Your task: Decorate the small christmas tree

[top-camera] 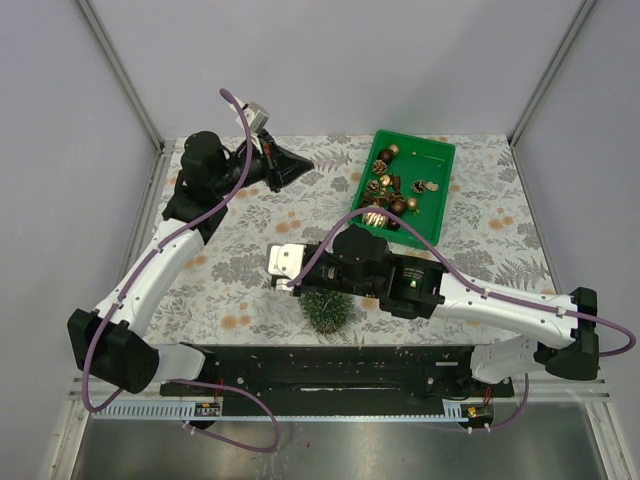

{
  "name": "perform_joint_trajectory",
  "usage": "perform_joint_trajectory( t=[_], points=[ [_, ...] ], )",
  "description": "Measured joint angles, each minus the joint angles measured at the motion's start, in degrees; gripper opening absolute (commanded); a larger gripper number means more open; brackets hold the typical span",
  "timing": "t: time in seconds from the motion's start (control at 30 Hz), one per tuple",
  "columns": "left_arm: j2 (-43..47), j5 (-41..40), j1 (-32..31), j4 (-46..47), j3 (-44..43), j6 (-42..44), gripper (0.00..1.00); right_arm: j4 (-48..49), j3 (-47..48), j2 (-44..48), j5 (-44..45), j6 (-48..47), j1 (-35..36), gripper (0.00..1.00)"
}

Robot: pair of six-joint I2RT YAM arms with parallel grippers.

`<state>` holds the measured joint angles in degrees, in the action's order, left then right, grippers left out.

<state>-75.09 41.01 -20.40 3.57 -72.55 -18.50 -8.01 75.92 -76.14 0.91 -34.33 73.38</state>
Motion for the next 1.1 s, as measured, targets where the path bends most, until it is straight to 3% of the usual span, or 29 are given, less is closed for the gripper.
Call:
perform_joint_trajectory(
  t=[0.3, 0.33, 0.4, 0.5, 0.63, 1.1],
  points=[
    [0.7, 0.7, 0.0, 0.6, 1.0, -0.2, 0.06, -0.9, -0.5, 0.0, -0.1, 2.4, -0.2, 0.01],
    [0.7, 0.8, 0.0, 0.6, 1.0, -0.3, 0.06, -0.6, -0.6, 0.1, -0.1, 2.8, -0.2, 0.1],
    [0.8, 0.9, 0.0, 1.0, 1.1, -0.6, 0.06, -0.1, -1.0, 0.2, 0.0, 3.7, -0.3, 0.38],
    [0.8, 1.1, 0.0, 1.5, 1.2, -0.9, 0.06, -0.2, -1.0, 0.2, 0.2, 5.9, -0.3, 0.74],
    [0.8, 1.3, 0.0, 1.9, 1.4, -1.0, 0.06, -2.0, -1.0, 0.4, -0.2, 9.8, -1.1, 0.97],
    [0.8, 1.9, 0.0, 2.6, 1.4, -1.1, 0.06, -8.2, 5.8, 10.4, -6.4, 19.9, -10.8, 0.99]
  ],
)
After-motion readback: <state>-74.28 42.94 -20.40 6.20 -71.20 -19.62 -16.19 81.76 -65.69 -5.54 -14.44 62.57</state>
